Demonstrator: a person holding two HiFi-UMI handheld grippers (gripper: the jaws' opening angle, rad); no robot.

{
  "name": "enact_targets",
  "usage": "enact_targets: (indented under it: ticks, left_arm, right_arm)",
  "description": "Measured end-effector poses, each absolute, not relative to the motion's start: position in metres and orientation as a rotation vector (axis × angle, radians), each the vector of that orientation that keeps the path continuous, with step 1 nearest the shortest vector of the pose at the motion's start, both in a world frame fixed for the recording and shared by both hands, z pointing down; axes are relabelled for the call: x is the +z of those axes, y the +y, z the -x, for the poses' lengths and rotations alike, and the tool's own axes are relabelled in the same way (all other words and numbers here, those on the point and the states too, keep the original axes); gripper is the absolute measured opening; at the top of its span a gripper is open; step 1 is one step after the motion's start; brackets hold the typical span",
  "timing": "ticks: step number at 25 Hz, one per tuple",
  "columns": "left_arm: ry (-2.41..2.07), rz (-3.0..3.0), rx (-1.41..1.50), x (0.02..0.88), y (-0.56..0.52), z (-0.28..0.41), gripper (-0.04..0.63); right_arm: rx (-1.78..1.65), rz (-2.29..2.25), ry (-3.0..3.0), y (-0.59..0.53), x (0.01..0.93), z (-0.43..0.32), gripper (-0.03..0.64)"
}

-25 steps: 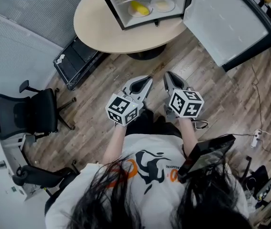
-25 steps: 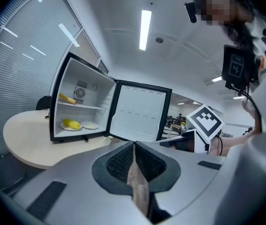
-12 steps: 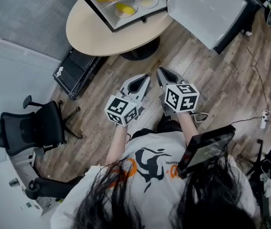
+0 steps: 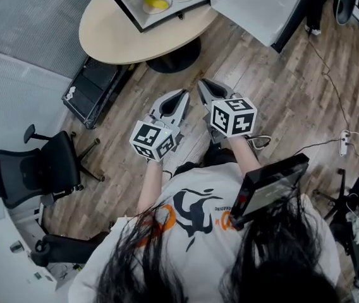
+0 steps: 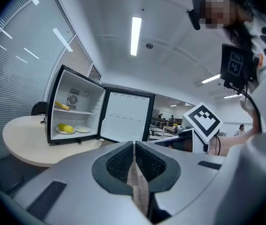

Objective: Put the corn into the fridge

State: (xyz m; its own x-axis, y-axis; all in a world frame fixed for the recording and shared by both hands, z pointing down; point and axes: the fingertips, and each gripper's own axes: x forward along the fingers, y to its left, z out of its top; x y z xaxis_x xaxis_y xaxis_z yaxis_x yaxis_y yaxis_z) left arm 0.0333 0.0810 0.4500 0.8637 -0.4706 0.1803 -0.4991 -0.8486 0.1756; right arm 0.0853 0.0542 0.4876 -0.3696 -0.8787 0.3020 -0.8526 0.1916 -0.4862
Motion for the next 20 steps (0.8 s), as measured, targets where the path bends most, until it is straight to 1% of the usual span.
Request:
enact_targets:
  ticks: [9, 20]
  left_arm:
    - [-0.757, -2.804, 0.201, 0.452, 0.117, 0.004, 0.011]
    - [-0.779, -2.808, 0.167, 0.445, 0.117, 0.034, 0.011]
  right_arm:
    - [-1.007, 1.712, 2.385, 0.092, 0.498, -0.05, 0.043]
    - [-0.987, 1.714, 2.399, 0.092, 0.491, -0.024, 0.043]
